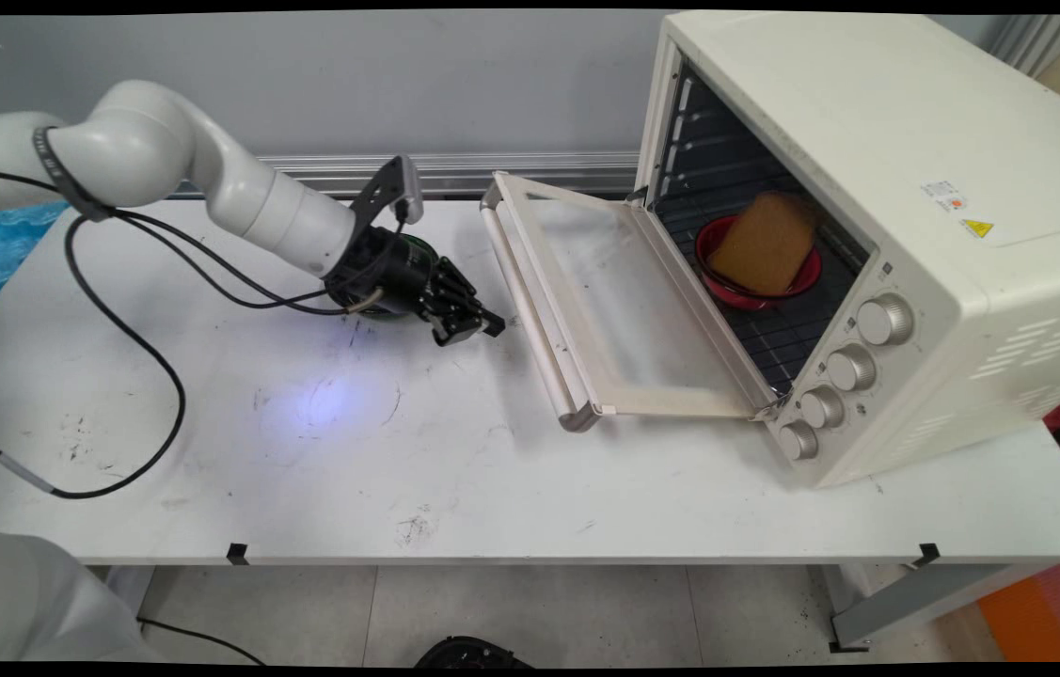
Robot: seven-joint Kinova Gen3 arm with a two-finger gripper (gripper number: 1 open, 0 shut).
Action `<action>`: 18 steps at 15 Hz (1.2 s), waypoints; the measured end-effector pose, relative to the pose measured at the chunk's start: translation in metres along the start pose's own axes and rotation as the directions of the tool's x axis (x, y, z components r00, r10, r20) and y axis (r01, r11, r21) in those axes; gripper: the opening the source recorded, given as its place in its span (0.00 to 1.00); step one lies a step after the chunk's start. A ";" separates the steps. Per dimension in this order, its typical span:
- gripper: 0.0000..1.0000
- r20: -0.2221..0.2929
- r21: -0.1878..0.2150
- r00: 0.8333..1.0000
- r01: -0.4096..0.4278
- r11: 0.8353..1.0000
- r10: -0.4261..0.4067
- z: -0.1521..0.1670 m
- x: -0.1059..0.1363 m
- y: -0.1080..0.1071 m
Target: Close the oven
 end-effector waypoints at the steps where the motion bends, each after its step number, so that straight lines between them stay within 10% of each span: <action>1: 0.00 0.000 0.000 1.000 0.003 1.000 -0.003 0.005 0.001 -0.002; 18: 0.00 -0.040 -0.014 0.999 -0.016 1.000 0.016 0.018 0.031 -0.006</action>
